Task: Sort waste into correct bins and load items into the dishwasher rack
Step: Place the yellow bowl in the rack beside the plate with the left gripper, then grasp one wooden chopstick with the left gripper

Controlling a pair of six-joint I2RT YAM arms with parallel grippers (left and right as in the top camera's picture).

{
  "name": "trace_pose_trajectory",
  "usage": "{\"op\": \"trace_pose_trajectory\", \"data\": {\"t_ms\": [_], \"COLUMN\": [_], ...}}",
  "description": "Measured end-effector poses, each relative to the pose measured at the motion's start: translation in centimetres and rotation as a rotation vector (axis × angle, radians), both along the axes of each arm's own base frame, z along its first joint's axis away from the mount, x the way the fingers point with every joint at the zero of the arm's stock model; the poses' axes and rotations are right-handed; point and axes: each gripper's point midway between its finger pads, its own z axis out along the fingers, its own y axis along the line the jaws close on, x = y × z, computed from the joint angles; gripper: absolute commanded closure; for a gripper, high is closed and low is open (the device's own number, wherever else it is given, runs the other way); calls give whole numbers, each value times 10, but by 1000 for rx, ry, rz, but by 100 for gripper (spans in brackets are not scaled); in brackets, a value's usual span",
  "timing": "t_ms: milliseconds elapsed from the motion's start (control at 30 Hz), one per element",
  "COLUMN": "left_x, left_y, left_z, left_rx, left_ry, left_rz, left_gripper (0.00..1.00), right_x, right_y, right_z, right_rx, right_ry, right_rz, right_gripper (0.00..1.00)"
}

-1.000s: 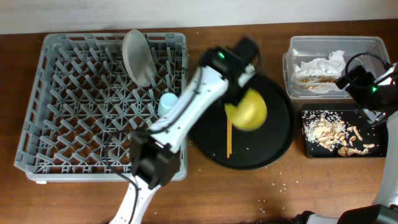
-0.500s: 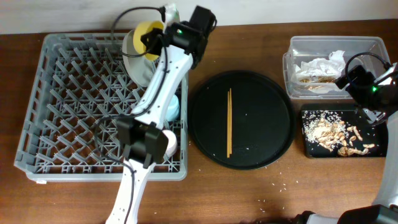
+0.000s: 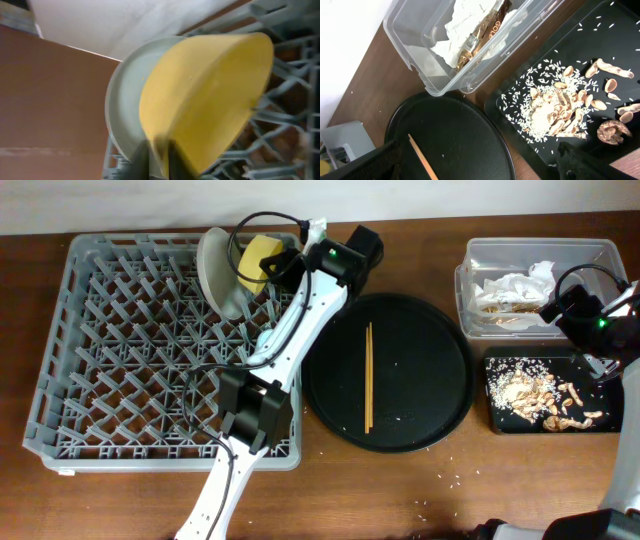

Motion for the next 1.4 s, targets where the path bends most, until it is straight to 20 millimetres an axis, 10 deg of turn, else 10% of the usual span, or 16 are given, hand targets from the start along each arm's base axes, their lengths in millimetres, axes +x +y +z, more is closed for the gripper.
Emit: {"op": "trace_pose_trajectory", "data": {"t_ms": [267, 400, 567, 700, 800, 1033, 1400], "left_x": [-4, -9, -51, -95, -115, -108, -98], "left_y": [-28, -70, -121, -161, -175, -181, -183], "left_z": [-20, 6, 33, -7, -76, -159, -179], "left_rx": [-184, -459, -809, -974, -958, -987, -1010], "left_ry": [100, 169, 334, 626, 811, 828, 773], "left_rz": [-68, -240, -452, -497, -420, -330, -315], "left_gripper": [44, 22, 26, 37, 45, 58, 70], "right_x": [0, 0, 0, 0, 0, 0, 0], "right_y": [0, 0, 0, 0, 0, 0, 0], "right_z": [0, 0, 0, 0, 0, 0, 0], "right_rx": [0, 0, 0, 0, 0, 0, 0], "right_ry": [0, 0, 0, 0, 0, 0, 0], "right_rz": [0, 0, 0, 0, 1, 1, 0], "right_gripper": [2, 2, 2, 2, 1, 2, 2]}}
